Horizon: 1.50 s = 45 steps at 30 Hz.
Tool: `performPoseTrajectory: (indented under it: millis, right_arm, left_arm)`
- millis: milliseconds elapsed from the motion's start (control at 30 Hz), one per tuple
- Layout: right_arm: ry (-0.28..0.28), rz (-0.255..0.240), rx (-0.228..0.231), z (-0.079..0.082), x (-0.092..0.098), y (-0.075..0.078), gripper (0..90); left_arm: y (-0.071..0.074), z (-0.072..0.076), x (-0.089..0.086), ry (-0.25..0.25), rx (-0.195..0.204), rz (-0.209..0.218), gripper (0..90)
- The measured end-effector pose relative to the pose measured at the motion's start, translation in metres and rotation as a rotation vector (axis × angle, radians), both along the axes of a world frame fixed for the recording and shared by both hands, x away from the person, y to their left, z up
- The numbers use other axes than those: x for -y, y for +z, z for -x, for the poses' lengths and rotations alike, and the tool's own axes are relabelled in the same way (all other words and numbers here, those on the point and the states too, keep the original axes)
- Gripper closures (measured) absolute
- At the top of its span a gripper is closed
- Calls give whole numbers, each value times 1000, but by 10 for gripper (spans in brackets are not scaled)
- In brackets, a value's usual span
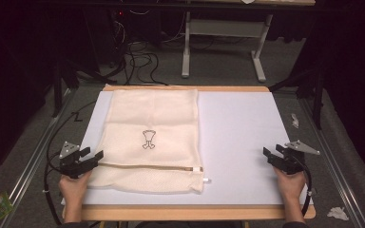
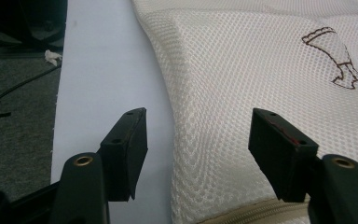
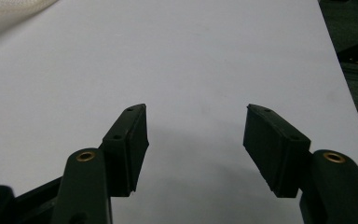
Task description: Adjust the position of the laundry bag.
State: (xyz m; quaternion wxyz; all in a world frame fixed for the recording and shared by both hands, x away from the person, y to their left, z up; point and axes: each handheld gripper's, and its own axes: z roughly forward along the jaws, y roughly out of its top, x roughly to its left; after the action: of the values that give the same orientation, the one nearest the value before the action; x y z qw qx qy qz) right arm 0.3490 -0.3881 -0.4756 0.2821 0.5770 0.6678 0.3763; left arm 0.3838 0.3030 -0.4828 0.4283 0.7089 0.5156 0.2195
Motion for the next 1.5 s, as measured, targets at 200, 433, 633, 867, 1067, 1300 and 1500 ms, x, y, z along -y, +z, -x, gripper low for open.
performPoseTrajectory:
  millis: [200, 433, 633, 867, 1067, 1300, 1500]
  right_arm:
    - [6, 7, 0, 0, 0, 0, 415]
    - [-5, -11, 0, 0, 1, 0, 410]
    - [-1, -7, 0, 0, 0, 0, 389]
    - [-8, -33, 2, 0, 3, 0, 382]
    - [-2, -49, -11, -3, 6, 1, 400]
    - [5, -48, -20, -5, 1, 5, 399]
    - [-3, -86, 16, -8, -8, 10, 401]
  left_arm:
    - [0, 1, 0, 13, 13, 1, 352]
    - [0, 2, -3, 3, 14, 30, 389]
    - [0, 0, -1, -3, -6, 12, 368]
    - [0, 1, 0, -10, 6, 11, 354]
    - [0, -3, -5, -17, -20, 49, 351]
    - [3, -2, -1, -19, -6, 34, 363]
    - [13, -4, 7, -25, 14, 16, 373]
